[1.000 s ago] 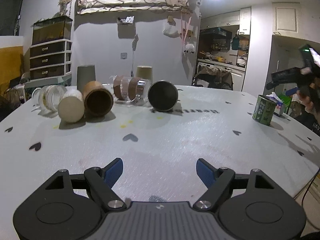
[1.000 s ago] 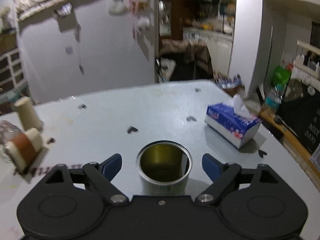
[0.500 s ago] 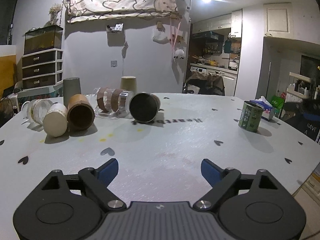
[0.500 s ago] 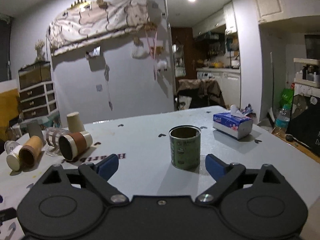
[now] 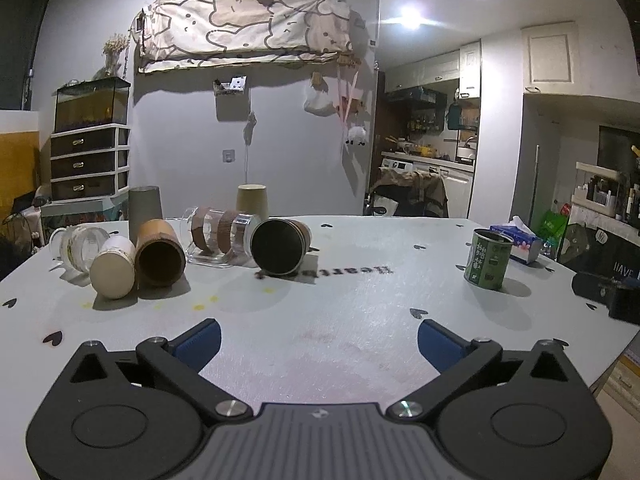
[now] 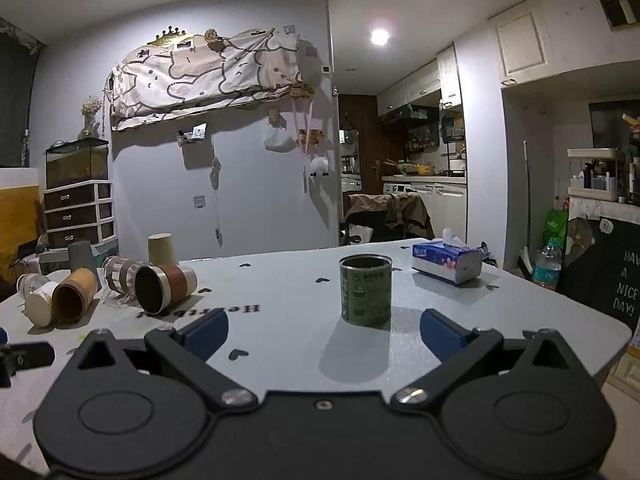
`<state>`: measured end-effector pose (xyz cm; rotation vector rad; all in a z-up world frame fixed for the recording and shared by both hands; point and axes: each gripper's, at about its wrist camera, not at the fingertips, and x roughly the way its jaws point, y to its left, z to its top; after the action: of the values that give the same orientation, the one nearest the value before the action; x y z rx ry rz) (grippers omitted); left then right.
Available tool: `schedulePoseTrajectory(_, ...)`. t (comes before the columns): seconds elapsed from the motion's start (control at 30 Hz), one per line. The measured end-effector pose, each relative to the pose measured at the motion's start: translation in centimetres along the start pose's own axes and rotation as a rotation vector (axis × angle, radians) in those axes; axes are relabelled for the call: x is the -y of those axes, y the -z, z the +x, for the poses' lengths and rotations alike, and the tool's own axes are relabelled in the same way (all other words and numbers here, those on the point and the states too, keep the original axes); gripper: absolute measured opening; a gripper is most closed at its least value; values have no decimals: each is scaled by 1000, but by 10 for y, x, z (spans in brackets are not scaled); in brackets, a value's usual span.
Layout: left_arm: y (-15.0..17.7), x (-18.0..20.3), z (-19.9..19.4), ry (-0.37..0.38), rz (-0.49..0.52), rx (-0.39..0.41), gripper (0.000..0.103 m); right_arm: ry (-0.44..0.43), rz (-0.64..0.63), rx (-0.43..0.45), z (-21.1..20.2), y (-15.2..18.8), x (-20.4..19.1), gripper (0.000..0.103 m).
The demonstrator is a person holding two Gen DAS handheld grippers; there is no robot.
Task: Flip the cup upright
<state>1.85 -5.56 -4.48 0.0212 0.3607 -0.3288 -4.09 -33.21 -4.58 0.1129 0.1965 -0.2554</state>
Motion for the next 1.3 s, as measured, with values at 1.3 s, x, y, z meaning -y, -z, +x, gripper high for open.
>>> schedulePoseTrajectory(1.3, 0, 8, -10, -17, 22, 8, 103, 33, -39, -31, -24, 13, -5, 103)
